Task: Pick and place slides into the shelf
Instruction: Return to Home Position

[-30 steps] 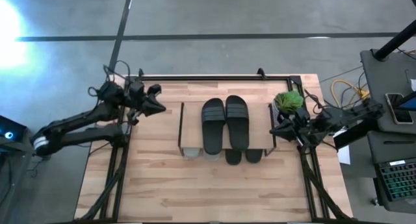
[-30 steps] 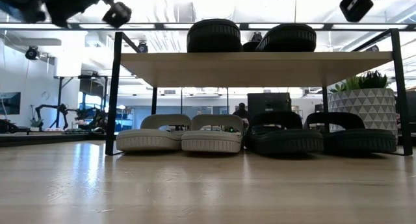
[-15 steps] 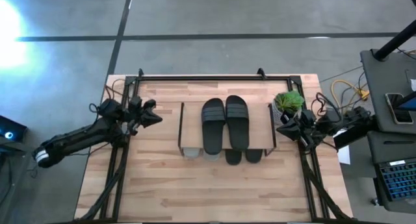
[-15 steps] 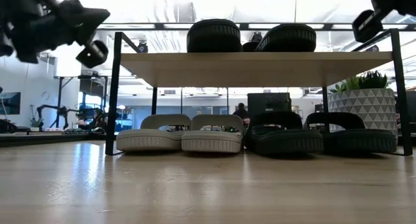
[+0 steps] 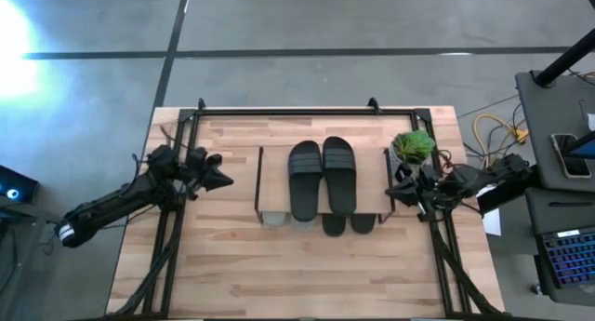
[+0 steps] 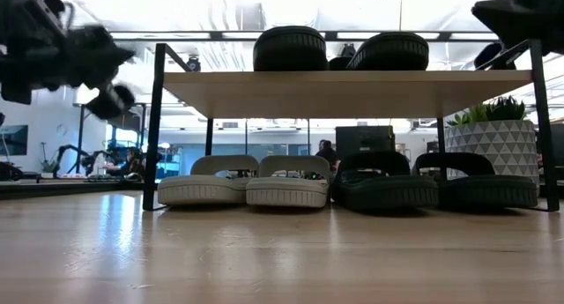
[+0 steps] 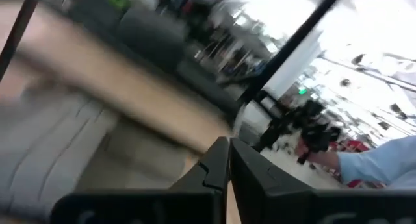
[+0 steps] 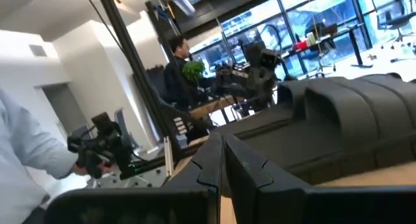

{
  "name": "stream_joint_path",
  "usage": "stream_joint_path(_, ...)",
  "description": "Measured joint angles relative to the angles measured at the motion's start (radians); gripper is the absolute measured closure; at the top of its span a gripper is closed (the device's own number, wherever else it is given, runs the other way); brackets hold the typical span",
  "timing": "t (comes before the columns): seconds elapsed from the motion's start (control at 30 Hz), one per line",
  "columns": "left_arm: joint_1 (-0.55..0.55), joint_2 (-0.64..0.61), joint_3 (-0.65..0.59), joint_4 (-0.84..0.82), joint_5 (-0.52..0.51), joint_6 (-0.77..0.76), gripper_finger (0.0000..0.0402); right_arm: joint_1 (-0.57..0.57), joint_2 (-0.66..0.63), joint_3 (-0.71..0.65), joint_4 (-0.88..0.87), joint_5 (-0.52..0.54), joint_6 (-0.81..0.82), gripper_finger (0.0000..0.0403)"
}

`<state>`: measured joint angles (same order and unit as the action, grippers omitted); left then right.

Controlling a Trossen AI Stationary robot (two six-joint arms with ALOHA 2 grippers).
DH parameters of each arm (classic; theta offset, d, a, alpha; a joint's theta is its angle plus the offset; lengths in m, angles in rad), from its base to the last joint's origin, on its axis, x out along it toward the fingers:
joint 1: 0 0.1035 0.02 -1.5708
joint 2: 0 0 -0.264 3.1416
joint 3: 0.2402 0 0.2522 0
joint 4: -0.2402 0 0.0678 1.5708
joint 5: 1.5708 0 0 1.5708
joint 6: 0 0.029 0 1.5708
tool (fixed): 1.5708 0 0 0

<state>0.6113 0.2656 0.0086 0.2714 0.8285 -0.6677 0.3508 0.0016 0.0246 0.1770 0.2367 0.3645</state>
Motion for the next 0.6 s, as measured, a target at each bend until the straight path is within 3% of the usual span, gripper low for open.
stream_joint_path(0.2, 0.0, 0.021, 0.0, -0.176, 0.001, 0.02, 0.0402, 0.0, -0.002, -0.013, -0.085, -0.005, 0.058, 0.0392)
stream_joint_path(0.37, 0.0, 0.051, -0.001, -0.176, 0.001, 0.02, 0.0402, 0.0, -0.002, -0.01, -0.114, -0.06, 0.049, 0.0392)
stream_joint_path(0.6, 0.0, 0.071, -0.002, -0.175, 0.001, 0.02, 0.0402, 0.0, -0.002, -0.011, -0.106, -0.057, 0.046, 0.0392)
